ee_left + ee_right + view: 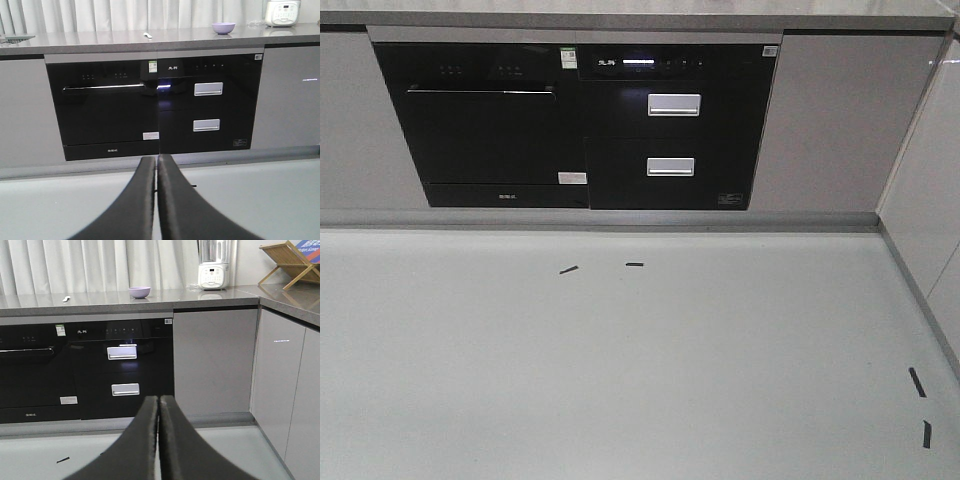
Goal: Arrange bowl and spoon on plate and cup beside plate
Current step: 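Drive the base toward the grey countertop with both arms stowed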
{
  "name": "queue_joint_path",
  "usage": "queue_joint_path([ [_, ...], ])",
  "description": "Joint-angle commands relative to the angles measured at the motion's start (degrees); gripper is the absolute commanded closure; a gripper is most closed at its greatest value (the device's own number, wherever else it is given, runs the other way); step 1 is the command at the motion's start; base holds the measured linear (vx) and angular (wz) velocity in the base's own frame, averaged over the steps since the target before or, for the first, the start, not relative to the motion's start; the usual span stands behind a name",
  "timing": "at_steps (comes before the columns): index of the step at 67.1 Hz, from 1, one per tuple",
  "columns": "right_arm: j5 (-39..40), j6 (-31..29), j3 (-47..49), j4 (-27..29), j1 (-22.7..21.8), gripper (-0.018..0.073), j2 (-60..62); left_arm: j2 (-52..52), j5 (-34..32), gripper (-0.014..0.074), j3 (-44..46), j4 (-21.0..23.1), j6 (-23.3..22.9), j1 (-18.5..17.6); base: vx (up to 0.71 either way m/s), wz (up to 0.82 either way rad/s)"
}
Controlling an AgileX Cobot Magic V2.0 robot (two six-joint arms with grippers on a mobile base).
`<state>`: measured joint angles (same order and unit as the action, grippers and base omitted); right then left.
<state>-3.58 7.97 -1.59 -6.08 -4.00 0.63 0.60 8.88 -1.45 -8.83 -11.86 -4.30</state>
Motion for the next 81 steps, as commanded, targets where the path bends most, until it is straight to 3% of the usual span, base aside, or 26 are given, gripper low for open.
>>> queue_joint_path([
  [1,4.5,-0.2,-0.3,-0.2,-0.4,0.0562,0.5,0.7,-4.4,0.0603,0.4,0.0,-0.3,0.1,0.05,0.05],
  [81,4.5,-0.2,-0.3,-0.2,-0.4,0.0562,0.5,0.7,-4.4,0.0603,0.4,0.0,-0.3,0.1,0.09,-0.02],
])
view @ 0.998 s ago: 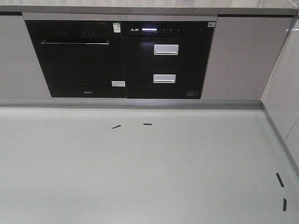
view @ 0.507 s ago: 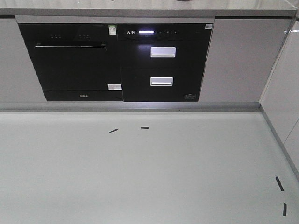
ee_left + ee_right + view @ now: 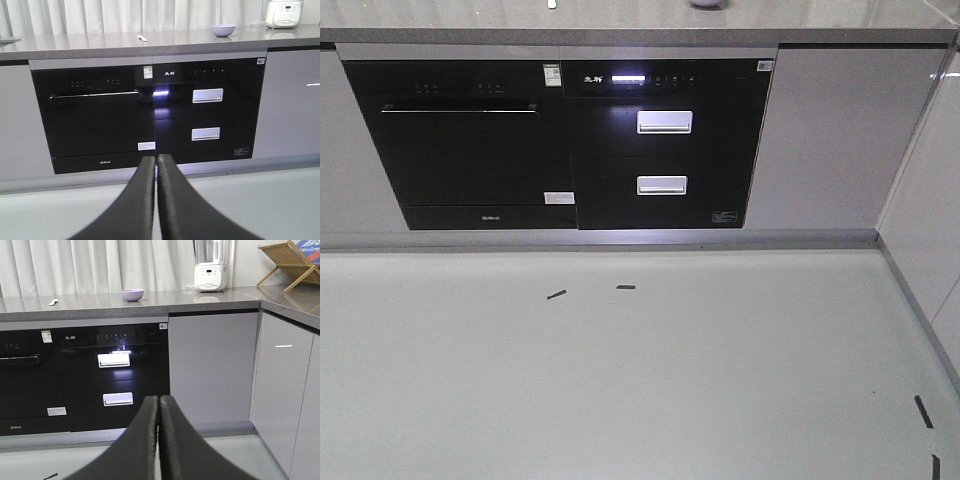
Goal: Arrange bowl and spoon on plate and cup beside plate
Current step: 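Drive the base toward the grey countertop with both arms stowed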
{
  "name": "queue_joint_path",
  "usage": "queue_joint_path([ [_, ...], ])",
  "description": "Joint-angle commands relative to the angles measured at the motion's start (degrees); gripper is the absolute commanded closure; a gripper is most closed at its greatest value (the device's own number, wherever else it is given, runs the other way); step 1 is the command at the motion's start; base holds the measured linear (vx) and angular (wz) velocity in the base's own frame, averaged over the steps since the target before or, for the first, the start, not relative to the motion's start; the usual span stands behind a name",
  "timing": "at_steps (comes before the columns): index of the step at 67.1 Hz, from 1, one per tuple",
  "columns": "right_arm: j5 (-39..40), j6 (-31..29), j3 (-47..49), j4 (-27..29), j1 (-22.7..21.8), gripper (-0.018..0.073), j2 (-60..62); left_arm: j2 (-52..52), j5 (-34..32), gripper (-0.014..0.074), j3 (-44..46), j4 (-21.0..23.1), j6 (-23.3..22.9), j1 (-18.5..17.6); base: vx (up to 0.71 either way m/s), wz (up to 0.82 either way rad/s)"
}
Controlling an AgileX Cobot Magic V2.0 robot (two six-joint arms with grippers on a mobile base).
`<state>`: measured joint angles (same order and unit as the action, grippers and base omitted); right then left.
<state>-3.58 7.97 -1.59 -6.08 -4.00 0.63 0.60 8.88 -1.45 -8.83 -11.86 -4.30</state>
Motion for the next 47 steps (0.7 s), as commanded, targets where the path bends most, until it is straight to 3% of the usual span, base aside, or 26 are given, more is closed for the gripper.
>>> queue_joint_path([
  [1,4.5,-0.2,-0.3,-0.2,-0.4,0.0562,0.5,0.7,-4.4,0.0603,0.4,0.0,-0.3,0.1,0.12,0.01],
  [47,4.5,-0.2,-0.3,-0.2,-0.4,0.0562,0.5,0.7,-4.4,0.0603,0.4,0.0,-0.3,0.1,0.12,0.03],
])
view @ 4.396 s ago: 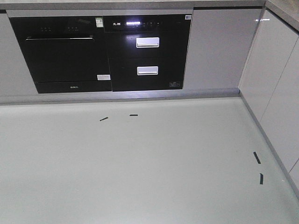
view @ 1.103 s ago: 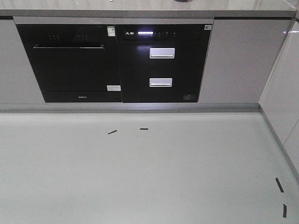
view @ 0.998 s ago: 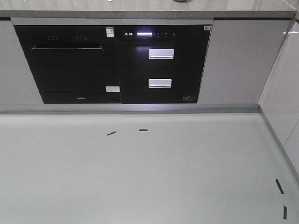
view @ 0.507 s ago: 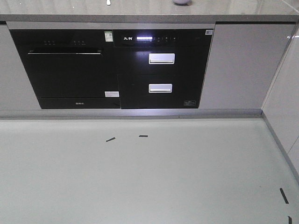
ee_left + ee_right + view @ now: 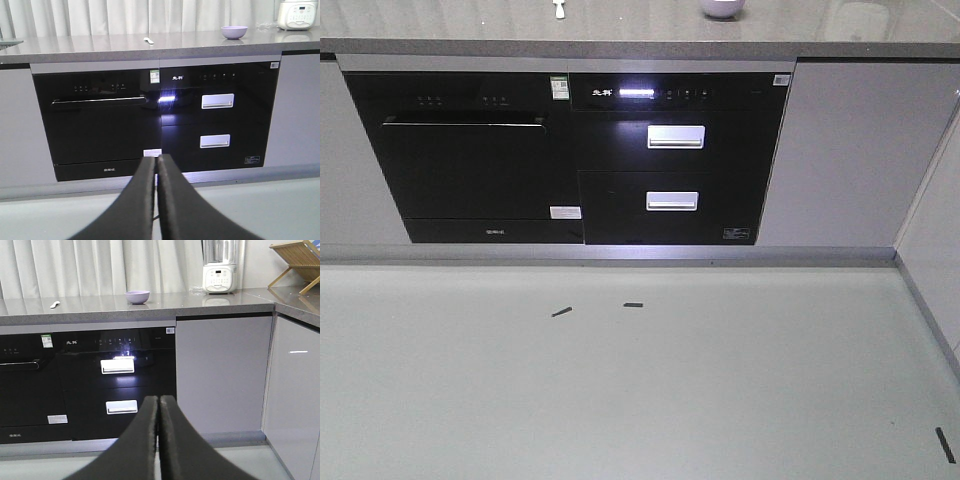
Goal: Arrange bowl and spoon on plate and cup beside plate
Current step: 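Drive the base toward the grey countertop with both arms stowed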
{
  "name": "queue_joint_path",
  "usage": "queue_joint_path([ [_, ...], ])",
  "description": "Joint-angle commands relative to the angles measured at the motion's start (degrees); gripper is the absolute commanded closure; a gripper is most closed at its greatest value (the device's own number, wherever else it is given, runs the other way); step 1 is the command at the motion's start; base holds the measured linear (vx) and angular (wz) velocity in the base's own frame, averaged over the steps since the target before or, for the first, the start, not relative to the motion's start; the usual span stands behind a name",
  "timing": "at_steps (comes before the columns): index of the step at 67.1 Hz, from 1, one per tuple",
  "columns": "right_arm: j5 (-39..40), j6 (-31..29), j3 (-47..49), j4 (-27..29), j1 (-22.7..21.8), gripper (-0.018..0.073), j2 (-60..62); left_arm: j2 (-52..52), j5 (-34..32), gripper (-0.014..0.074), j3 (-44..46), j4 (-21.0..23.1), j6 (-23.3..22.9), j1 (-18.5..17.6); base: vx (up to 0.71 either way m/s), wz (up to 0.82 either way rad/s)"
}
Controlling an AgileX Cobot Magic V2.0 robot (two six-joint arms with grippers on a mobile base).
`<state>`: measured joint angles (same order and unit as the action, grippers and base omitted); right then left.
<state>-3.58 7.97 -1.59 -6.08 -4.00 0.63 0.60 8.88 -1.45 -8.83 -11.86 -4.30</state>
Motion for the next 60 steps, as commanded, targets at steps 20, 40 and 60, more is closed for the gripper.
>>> queue_joint_path([
  [20,4.5,-0.2,-0.3,-0.2,-0.4,0.0562,0.5,0.7,-4.4,0.0603,0.4,0.0,-0.3,0.1,0.11,0.02],
  [40,4.5,-0.2,-0.3,-0.2,-0.4,0.0562,0.5,0.7,-4.4,0.0603,0.4,0.0,-0.3,0.1,0.10,0.02],
  [60,4.5,-0.2,-0.3,-0.2,-0.4,0.0562,0.5,0.7,-4.4,0.0603,0.4,0.0,-0.3,0.1,0.11,0.01],
])
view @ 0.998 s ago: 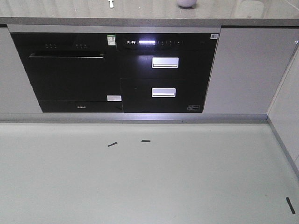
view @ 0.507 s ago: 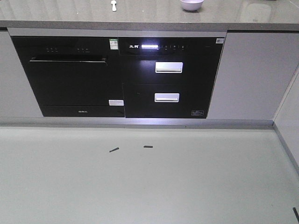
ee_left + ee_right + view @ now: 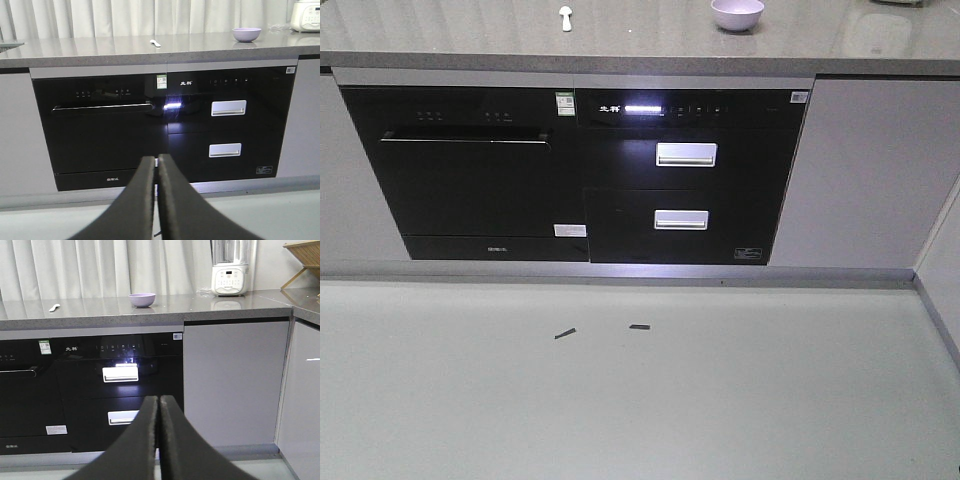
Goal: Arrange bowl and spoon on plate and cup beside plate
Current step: 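Drive the base toward the grey countertop with both arms stowed, then continue driving forward until the spoon and bowl are within reach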
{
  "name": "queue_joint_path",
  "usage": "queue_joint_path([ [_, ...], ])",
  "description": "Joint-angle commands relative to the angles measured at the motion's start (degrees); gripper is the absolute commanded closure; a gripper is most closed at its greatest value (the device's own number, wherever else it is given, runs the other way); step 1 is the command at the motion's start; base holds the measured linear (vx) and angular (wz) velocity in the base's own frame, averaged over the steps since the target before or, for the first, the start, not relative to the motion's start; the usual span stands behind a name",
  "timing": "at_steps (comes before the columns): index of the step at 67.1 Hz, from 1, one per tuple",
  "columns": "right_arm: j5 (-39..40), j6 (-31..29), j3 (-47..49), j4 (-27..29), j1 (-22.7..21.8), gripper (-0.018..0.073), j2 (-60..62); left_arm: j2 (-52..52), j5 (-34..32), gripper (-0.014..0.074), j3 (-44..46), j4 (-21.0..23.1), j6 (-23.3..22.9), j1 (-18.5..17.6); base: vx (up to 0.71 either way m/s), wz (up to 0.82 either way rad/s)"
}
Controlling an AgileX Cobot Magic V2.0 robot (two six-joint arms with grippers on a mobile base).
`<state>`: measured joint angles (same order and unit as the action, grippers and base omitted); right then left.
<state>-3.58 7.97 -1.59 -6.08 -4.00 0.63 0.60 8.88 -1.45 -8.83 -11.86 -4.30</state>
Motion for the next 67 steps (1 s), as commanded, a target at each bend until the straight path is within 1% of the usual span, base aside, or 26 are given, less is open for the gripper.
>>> queue_joint_path([
  [1,4.5,-0.2,-0.3,-0.2,-0.4,0.0562,0.5,0.7,-4.4,0.0603,0.4,0.0,-0.3,0.1,0.11,0.00],
  [67,4.5,-0.2,-0.3,-0.2,-0.4,0.0562,0.5,0.7,-4.4,0.0603,0.4,0.0,-0.3,0.1,0.11,-0.02],
])
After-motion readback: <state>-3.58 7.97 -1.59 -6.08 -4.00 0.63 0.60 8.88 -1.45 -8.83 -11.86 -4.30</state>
